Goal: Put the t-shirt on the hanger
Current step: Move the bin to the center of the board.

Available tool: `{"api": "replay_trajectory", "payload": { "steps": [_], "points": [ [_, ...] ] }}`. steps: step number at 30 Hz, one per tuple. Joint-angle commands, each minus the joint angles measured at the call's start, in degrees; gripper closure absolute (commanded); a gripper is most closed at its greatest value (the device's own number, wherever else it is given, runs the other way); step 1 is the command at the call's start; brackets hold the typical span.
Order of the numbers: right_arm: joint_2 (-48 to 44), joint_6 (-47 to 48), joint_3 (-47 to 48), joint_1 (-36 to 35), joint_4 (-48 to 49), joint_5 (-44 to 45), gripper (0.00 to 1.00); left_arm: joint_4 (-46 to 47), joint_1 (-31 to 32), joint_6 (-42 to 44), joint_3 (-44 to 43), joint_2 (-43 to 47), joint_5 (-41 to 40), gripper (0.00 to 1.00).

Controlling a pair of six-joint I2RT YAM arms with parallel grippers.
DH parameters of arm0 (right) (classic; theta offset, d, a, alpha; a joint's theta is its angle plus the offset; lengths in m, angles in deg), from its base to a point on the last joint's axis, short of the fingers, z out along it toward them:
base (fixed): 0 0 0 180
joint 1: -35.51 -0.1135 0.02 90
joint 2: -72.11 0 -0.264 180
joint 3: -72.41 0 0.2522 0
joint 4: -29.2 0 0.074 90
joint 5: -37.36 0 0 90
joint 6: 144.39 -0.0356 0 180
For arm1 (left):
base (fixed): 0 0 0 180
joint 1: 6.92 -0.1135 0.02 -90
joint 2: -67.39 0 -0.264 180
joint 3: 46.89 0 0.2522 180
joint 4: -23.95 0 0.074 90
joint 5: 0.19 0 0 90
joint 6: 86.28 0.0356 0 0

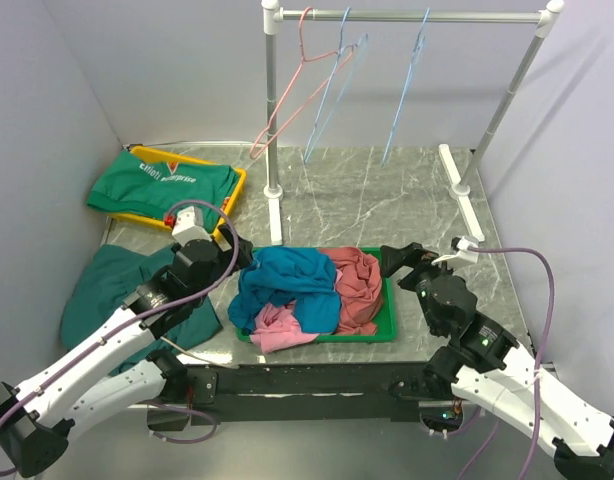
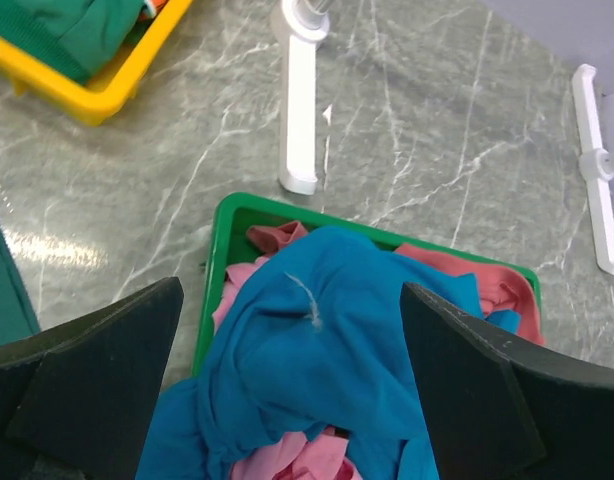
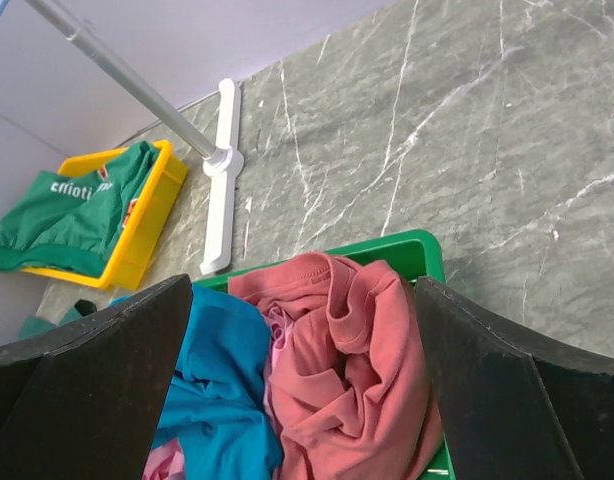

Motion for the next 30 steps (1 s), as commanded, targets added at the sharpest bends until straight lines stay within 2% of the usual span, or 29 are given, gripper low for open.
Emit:
{"api": "replay_trajectory", "payload": {
  "steps": [1, 6, 19, 27, 28, 30],
  "points": [
    [0.9, -0.3, 0.6, -0.3, 1.0, 0.3, 0.0, -3.8, 0.0, -2.9, -0.7, 0.5, -3.3, 0.04],
    [2.9, -0.6, 2.2, -0.4, -0.8, -1.6, 0.0, -10.4, -0.1, -8.9, -0.3, -2.1, -6.5, 0.04],
    [6.1, 0.5, 3.6, -0.3, -1.9, -8.4, 0.0, -3.8, -1.0, -11.6, 8.8, -0.3, 1.1, 0.03],
    [7.5, 0.3, 4.7, -0.3, -1.9, -9.8, 0.0, 14.1, -0.9, -13.3, 19.5, -2.4, 15.6, 0.03],
    [7.7, 0.4, 4.8, -0.3, -1.6, -10.0, 0.0, 20.3, -0.7, -13.5, 20.8, -3.4, 17.3, 0.02],
    [7.9, 0.6, 5.3, -0.3, -1.5, -10.2, 0.0, 26.7, 0.6, -13.7, 24.1, -4.0, 19.7, 0.01]
  ]
}}
